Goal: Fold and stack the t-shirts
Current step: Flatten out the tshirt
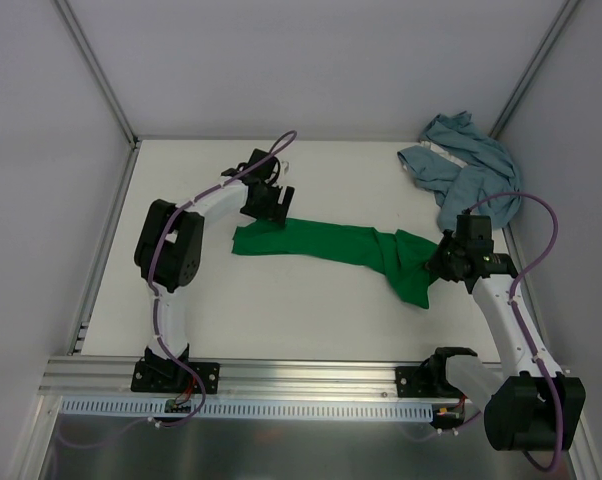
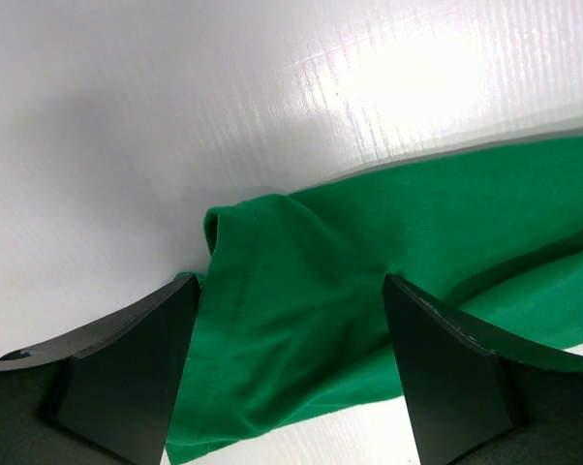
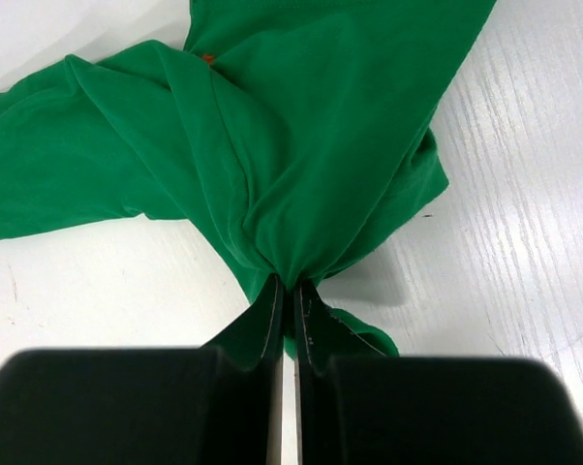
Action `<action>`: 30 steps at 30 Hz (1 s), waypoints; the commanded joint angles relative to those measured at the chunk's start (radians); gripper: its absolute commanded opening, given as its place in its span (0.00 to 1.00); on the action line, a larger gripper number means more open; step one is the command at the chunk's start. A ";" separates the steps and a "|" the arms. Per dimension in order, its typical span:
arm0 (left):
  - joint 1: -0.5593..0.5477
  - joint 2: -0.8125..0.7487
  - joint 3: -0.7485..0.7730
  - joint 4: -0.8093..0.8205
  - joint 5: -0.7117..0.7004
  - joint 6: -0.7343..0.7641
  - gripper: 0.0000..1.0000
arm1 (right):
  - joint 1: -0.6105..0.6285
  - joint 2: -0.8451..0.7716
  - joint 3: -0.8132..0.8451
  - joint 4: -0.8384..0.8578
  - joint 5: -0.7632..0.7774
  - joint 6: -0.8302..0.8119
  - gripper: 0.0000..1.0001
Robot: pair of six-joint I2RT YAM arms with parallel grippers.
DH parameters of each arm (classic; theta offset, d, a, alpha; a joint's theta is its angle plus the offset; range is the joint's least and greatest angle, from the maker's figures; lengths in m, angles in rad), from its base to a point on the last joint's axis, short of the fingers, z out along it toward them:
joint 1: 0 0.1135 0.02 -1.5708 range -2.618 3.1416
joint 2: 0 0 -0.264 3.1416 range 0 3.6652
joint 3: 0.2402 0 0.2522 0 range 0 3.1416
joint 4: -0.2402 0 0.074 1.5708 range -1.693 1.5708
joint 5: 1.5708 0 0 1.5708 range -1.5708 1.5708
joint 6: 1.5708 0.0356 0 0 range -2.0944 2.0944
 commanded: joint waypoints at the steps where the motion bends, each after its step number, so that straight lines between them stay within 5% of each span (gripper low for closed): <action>1: -0.014 -0.062 0.045 0.019 -0.003 -0.031 0.78 | -0.005 -0.013 0.006 0.022 -0.015 -0.003 0.01; 8: -0.022 -0.047 0.050 0.026 0.009 -0.028 0.70 | -0.007 -0.010 0.007 0.022 -0.012 -0.007 0.01; 22: -0.022 0.007 0.026 0.033 0.009 -0.028 0.00 | -0.007 -0.010 -0.005 0.022 -0.015 -0.012 0.00; 30: -0.020 -0.103 -0.036 0.055 -0.091 0.010 0.00 | -0.007 -0.016 0.003 0.016 -0.014 -0.020 0.01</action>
